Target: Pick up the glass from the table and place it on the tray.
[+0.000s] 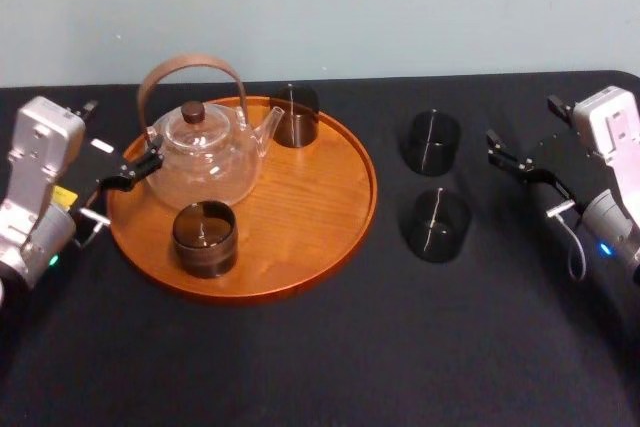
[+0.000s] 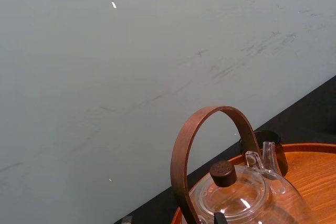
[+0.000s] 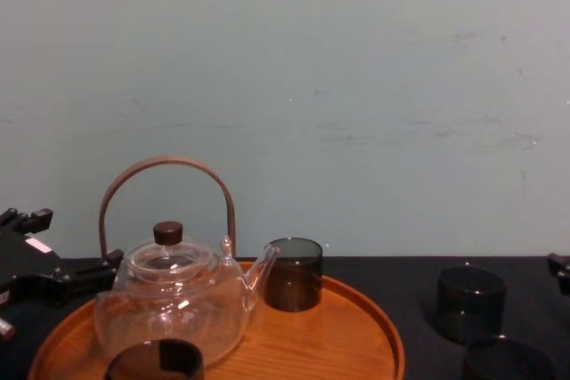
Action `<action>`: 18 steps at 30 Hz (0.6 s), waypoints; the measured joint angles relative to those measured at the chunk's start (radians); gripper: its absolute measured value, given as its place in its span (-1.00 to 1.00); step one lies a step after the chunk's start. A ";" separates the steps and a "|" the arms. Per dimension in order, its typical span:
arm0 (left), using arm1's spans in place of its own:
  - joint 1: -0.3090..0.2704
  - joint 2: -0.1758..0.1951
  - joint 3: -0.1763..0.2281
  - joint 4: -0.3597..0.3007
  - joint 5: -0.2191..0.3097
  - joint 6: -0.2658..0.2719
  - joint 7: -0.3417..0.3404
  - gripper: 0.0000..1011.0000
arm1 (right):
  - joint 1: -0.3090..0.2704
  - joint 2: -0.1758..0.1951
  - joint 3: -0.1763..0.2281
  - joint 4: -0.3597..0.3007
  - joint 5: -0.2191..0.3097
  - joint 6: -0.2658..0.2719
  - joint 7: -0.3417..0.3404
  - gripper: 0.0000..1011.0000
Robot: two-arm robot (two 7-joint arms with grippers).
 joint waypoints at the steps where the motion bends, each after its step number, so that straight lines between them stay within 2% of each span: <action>1: 0.000 0.000 0.000 0.000 0.000 0.000 0.000 1.00 | 0.000 0.000 0.000 0.000 0.000 0.000 0.000 0.98; 18: 0.000 0.000 0.000 0.000 0.000 0.000 0.000 1.00 | 0.000 0.000 0.000 0.000 0.000 0.000 0.000 0.98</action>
